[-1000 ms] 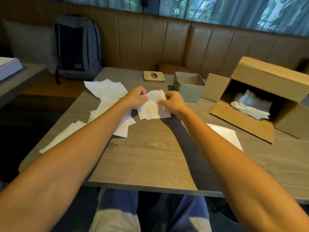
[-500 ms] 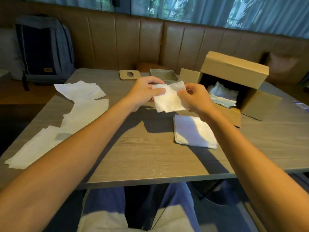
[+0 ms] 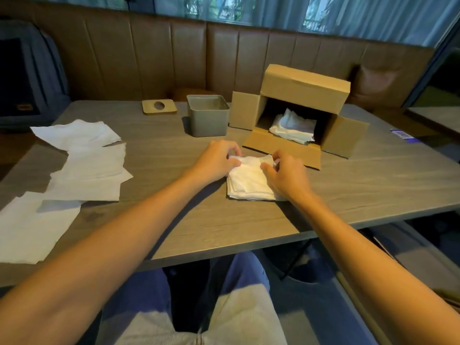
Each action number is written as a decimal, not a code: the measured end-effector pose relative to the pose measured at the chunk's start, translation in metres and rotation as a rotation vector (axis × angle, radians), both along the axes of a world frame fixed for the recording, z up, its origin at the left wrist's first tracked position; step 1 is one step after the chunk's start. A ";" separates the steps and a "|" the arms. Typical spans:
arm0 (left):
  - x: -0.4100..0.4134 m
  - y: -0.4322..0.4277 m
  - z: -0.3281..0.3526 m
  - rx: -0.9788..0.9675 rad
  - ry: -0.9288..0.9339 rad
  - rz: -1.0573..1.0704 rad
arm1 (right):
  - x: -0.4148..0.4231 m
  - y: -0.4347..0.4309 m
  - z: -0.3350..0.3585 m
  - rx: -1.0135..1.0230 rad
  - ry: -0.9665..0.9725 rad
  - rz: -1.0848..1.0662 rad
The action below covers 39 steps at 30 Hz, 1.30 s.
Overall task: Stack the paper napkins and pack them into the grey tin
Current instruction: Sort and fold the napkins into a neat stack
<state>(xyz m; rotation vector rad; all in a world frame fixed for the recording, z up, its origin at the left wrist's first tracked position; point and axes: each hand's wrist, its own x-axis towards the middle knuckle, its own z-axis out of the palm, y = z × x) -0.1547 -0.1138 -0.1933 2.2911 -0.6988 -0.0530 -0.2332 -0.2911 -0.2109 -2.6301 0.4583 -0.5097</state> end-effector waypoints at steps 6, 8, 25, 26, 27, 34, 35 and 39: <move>-0.028 -0.013 0.002 0.157 -0.480 -0.100 | -0.006 0.004 -0.007 -0.299 -0.093 0.028; -0.042 -0.019 -0.004 0.173 -0.426 -0.210 | -0.007 0.004 -0.011 -0.331 -0.115 0.056; 0.013 0.099 -0.013 0.689 -0.072 -0.006 | 0.074 0.099 -0.005 -0.163 -0.120 0.363; 0.018 0.109 -0.012 0.706 -0.056 0.026 | 0.081 0.107 -0.004 -0.188 -0.120 0.390; 0.022 0.117 -0.011 0.711 -0.044 0.052 | 0.088 0.115 -0.003 -0.252 -0.119 0.402; 0.021 0.118 -0.025 0.529 -0.092 0.021 | 0.089 0.145 0.010 -0.550 -0.017 0.650; 0.020 0.116 -0.026 0.532 -0.109 0.015 | 0.089 0.140 0.009 -0.520 -0.015 0.677; 0.016 0.110 -0.027 0.562 -0.190 -0.024 | 0.083 0.124 0.002 -0.272 -0.025 0.735</move>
